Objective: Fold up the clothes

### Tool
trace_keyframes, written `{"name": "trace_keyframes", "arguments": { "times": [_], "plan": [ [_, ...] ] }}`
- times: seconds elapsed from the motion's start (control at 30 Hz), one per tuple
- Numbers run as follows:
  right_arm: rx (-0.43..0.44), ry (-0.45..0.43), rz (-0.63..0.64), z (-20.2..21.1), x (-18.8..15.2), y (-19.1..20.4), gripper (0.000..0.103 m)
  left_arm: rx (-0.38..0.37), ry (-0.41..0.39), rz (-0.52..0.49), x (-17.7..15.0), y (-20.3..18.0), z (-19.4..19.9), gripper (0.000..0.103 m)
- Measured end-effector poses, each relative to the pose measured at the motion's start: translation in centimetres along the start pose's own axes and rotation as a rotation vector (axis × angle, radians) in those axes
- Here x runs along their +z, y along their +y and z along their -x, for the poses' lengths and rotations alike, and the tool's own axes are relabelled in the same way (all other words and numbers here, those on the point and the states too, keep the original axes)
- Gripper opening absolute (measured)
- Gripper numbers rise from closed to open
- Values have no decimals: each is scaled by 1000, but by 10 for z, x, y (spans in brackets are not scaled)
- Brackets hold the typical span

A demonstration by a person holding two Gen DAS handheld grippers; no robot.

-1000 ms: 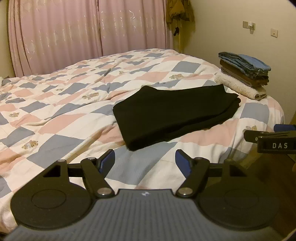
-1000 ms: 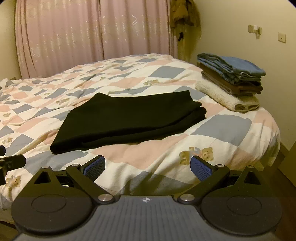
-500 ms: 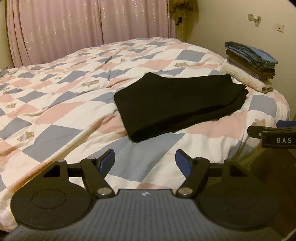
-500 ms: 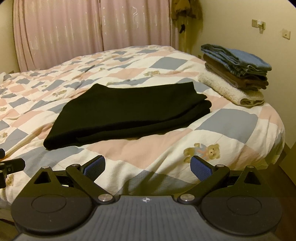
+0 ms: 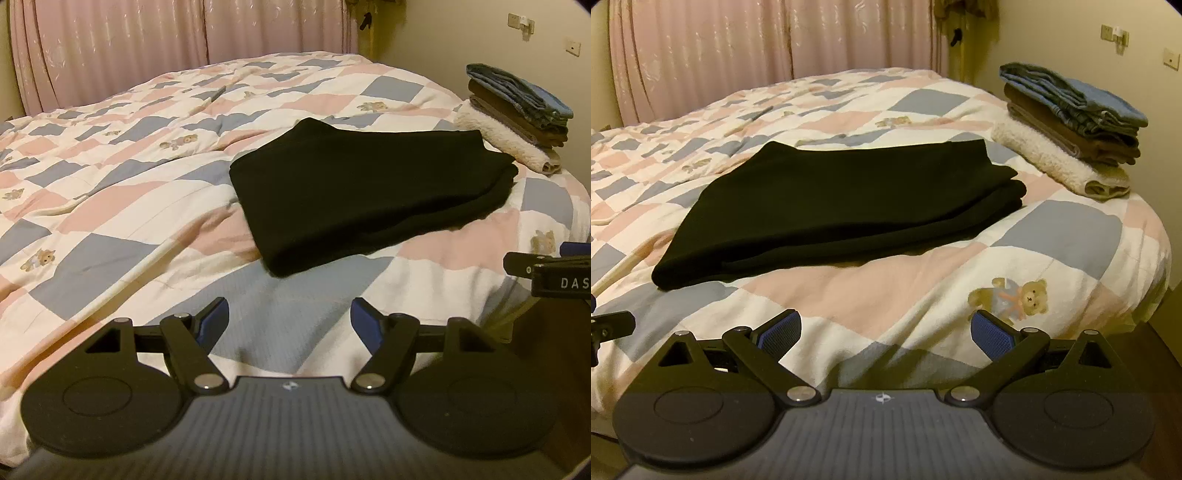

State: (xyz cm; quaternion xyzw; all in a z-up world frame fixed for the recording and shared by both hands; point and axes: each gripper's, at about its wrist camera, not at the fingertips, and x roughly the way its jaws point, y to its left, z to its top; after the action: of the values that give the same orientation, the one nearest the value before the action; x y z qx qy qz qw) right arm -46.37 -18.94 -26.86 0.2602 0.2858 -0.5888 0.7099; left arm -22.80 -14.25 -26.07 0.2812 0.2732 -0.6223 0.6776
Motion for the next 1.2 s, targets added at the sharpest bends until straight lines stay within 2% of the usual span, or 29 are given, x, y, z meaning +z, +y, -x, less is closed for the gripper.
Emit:
{"name": "trace_keyframes", "arguments": {
  "times": [0.23, 0.3, 0.4, 0.47, 0.53, 0.63, 0.73, 0.87, 0.97, 1.07, 1.13, 1.2],
  "plan": [
    [-4, -6, 18, -10, -1, 1, 101, -25, 18, 9, 5, 6, -12, 70],
    [7, -35, 34, -10, -2, 3, 101, -84, 15, 39, 9, 18, -12, 70],
    [20, -139, 99, -1, -6, 10, 101, -209, 27, 191, 17, 59, -20, 70],
    [20, -222, 215, 4, -9, 26, 101, -288, 37, 303, 22, 87, -26, 70],
    [33, -279, 368, 3, -15, 52, 99, -324, 41, 389, 28, 108, -35, 70],
    [70, -357, 637, -2, -26, 99, 94, -329, 46, 436, 37, 122, -49, 69],
    [113, -403, 873, -15, -40, 146, 88, -374, 63, 481, 46, 131, -67, 69],
    [162, -409, 1013, -37, -44, 189, 85, -414, 100, 535, 60, 142, -99, 69],
    [138, -385, 1064, -55, -45, 208, 82, -452, 134, 589, 68, 151, -126, 69],
    [111, -362, 1070, -68, -43, 215, 74, -492, 164, 635, 73, 160, -149, 69],
    [89, -358, 1045, -71, -40, 215, 55, -501, 175, 644, 78, 162, -161, 69],
    [73, -355, 1010, -71, -33, 213, 52, -527, 179, 659, 84, 164, -174, 69]
  ]
}}
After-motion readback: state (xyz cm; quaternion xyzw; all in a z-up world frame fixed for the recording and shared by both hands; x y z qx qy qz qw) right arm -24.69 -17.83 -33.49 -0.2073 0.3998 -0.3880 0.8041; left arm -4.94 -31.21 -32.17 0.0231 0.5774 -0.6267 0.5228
